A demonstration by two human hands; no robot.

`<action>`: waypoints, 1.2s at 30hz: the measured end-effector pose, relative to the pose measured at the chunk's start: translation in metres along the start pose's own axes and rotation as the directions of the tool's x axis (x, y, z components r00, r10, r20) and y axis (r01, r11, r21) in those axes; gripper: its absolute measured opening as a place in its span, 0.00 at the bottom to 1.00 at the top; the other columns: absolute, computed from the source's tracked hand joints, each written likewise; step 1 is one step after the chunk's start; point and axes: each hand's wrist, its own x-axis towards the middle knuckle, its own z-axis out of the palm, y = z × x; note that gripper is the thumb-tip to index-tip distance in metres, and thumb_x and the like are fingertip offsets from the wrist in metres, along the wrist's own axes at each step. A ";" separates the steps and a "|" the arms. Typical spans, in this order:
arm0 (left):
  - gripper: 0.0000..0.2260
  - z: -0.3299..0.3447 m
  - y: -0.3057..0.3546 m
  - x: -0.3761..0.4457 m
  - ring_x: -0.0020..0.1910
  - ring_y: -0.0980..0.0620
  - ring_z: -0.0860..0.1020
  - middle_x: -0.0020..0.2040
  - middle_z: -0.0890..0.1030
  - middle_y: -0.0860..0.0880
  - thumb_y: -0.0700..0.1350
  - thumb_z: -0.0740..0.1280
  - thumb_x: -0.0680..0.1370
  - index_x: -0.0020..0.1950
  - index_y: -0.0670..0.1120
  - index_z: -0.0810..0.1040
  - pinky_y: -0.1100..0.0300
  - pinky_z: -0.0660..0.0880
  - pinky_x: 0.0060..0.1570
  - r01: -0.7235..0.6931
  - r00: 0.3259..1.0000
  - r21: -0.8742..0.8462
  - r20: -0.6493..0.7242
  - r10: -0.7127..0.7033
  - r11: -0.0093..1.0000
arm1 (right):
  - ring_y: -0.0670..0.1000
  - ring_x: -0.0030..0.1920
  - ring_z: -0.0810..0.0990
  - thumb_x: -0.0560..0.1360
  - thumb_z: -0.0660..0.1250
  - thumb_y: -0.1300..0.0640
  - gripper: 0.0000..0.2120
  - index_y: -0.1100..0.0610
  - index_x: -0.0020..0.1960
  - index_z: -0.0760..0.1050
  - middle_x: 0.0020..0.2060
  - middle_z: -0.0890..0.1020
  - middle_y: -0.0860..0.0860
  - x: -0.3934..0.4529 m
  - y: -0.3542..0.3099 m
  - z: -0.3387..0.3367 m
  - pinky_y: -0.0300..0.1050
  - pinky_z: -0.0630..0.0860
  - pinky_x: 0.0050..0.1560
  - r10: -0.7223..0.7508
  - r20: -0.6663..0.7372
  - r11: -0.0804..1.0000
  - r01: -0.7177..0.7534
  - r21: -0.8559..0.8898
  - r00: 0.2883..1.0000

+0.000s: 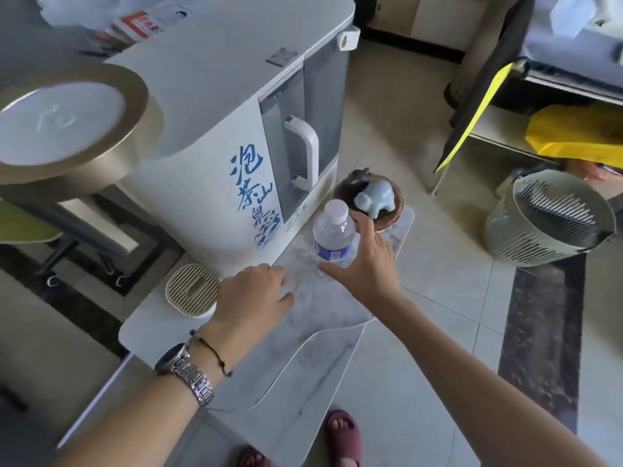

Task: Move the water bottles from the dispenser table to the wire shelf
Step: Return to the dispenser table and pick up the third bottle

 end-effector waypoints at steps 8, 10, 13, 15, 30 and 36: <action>0.15 0.015 -0.005 0.007 0.57 0.49 0.78 0.57 0.80 0.52 0.55 0.62 0.77 0.59 0.50 0.76 0.56 0.72 0.49 0.053 0.999 -0.005 0.004 -0.053 0.999 | 0.58 0.54 0.76 0.62 0.78 0.52 0.38 0.56 0.65 0.63 0.56 0.79 0.54 0.014 0.010 0.019 0.54 0.75 0.51 0.024 -0.062 0.990 -0.015 0.139 0.998; 0.15 0.015 -0.005 0.007 0.57 0.49 0.78 0.57 0.80 0.52 0.56 0.61 0.77 0.59 0.50 0.77 0.56 0.72 0.49 0.054 0.998 -0.011 -0.015 -0.054 0.998 | 0.59 0.54 0.77 0.61 0.79 0.53 0.38 0.55 0.64 0.63 0.55 0.79 0.54 0.016 0.011 0.023 0.58 0.76 0.51 0.015 -0.076 0.988 -0.004 0.155 0.997; 0.15 0.013 -0.007 0.001 0.56 0.49 0.78 0.57 0.80 0.52 0.57 0.61 0.77 0.58 0.50 0.77 0.57 0.71 0.48 0.071 0.997 -0.013 -0.026 -0.071 0.997 | 0.59 0.51 0.78 0.61 0.78 0.52 0.37 0.50 0.63 0.61 0.53 0.80 0.51 0.016 0.011 0.026 0.59 0.77 0.48 0.029 -0.071 0.983 -0.015 0.183 0.997; 0.15 0.007 -0.010 -0.004 0.56 0.49 0.78 0.56 0.80 0.52 0.57 0.61 0.77 0.58 0.50 0.77 0.56 0.72 0.49 0.091 0.995 -0.018 -0.031 -0.091 0.996 | 0.58 0.52 0.78 0.61 0.78 0.52 0.36 0.46 0.61 0.61 0.52 0.80 0.49 0.014 0.009 0.025 0.58 0.78 0.48 0.052 -0.071 0.976 -0.035 0.215 0.996; 0.12 -0.119 -0.016 -0.067 0.53 0.46 0.79 0.54 0.82 0.52 0.56 0.63 0.76 0.53 0.51 0.78 0.56 0.69 0.44 0.165 0.942 -0.026 -0.293 -0.165 0.986 | 0.50 0.49 0.82 0.60 0.80 0.53 0.35 0.53 0.61 0.67 0.49 0.82 0.44 -0.023 -0.109 -0.073 0.56 0.80 0.50 -0.225 -0.079 0.883 0.238 0.405 0.971; 0.12 -0.195 -0.029 -0.122 0.50 0.46 0.80 0.49 0.82 0.52 0.57 0.62 0.76 0.48 0.50 0.78 0.56 0.75 0.43 0.164 0.899 -0.001 -0.411 -0.150 0.986 | 0.43 0.48 0.82 0.61 0.80 0.54 0.35 0.51 0.62 0.65 0.49 0.80 0.37 -0.043 -0.196 -0.126 0.46 0.81 0.50 -0.391 -0.083 0.808 0.384 0.446 0.917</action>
